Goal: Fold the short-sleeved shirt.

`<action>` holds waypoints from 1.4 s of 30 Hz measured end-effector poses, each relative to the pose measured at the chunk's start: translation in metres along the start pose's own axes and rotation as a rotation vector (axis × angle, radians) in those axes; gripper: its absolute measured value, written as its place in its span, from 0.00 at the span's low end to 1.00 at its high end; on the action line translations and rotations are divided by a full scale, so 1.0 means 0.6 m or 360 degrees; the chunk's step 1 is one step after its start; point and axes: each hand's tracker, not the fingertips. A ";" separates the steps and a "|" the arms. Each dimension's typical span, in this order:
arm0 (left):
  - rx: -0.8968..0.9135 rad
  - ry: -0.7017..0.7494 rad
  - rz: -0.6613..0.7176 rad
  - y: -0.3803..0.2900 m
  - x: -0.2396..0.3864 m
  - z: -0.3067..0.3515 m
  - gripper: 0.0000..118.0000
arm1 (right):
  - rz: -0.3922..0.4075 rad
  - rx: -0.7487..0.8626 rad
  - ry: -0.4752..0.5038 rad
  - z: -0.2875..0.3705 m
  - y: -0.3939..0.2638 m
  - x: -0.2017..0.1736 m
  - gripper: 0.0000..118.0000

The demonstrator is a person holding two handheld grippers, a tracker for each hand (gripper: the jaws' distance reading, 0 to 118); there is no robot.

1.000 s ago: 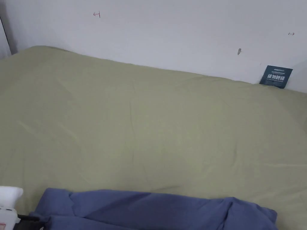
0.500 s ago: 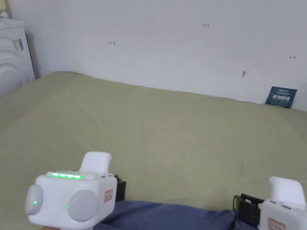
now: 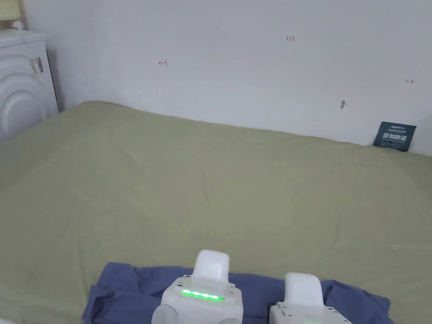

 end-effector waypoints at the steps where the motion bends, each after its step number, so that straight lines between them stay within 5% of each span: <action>1: 0.0002 -0.0014 0.0001 0.002 -0.005 0.003 0.00 | -0.0012 0.0001 0.0018 0.004 0.003 0.004 0.01; 4: 0.0006 -0.0232 0.0101 0.030 -0.066 0.001 0.00 | -0.0106 0.0024 0.0117 0.025 0.020 0.026 0.01; 9: -0.0304 -0.0842 0.0682 0.052 -0.305 -0.059 0.02 | -0.0186 0.0121 0.0208 0.059 0.055 0.078 0.01; 10: -0.0381 -0.0894 0.0689 0.053 -0.359 -0.067 0.10 | -0.0189 0.0118 0.0214 0.060 0.062 0.087 0.01; 11: -0.0384 -0.0889 0.0636 0.050 -0.391 -0.068 0.29 | -0.0184 0.0117 0.0217 0.058 0.070 0.088 0.01; 12: -0.0393 -0.0820 0.0516 0.047 -0.421 -0.068 0.68 | -0.0188 0.0117 0.0229 0.057 0.075 0.094 0.01; 13: -0.0415 -0.0765 0.0474 0.040 -0.447 -0.071 0.91 | -0.0188 0.0109 0.0239 0.053 0.078 0.097 0.01; 14: -0.0457 -0.0801 0.0521 0.032 -0.468 -0.070 1.00 | -0.0183 0.0103 0.0244 0.049 0.080 0.097 0.01; 20: -0.0568 -0.0978 0.1085 -0.048 -0.566 -0.109 1.00 | -0.0215 0.0027 0.0298 0.030 0.085 0.097 0.01; 34: -0.0508 -0.1163 0.1469 -0.123 -0.559 -0.166 0.98 | -0.0289 -0.0099 0.0321 0.010 0.073 0.113 0.01; 35: -0.0536 -0.1029 0.1424 -0.119 -0.561 -0.157 0.90 | -0.0295 -0.0108 0.0319 0.011 0.072 0.112 0.01; 36: -0.0568 -0.0887 0.1281 -0.114 -0.564 -0.146 0.65 | -0.0301 -0.0115 0.0318 0.010 0.070 0.113 0.01; 37: -0.0577 -0.0789 0.1185 -0.127 -0.578 -0.165 0.26 | -0.0300 -0.0117 0.0315 0.010 0.069 0.112 0.01; 38: -0.0548 -0.0692 0.1080 -0.112 -0.556 -0.132 0.05 | -0.0291 -0.0116 0.0310 0.009 0.066 0.111 0.01; 41: -0.0524 -0.0925 0.1255 -0.133 -0.592 -0.160 0.05 | -0.0302 -0.0136 0.0320 0.007 0.057 0.114 0.01; 42: -0.0515 -0.0865 0.1223 -0.078 -0.511 -0.118 0.05 | -0.0320 -0.0147 0.0332 0.008 0.054 0.117 0.01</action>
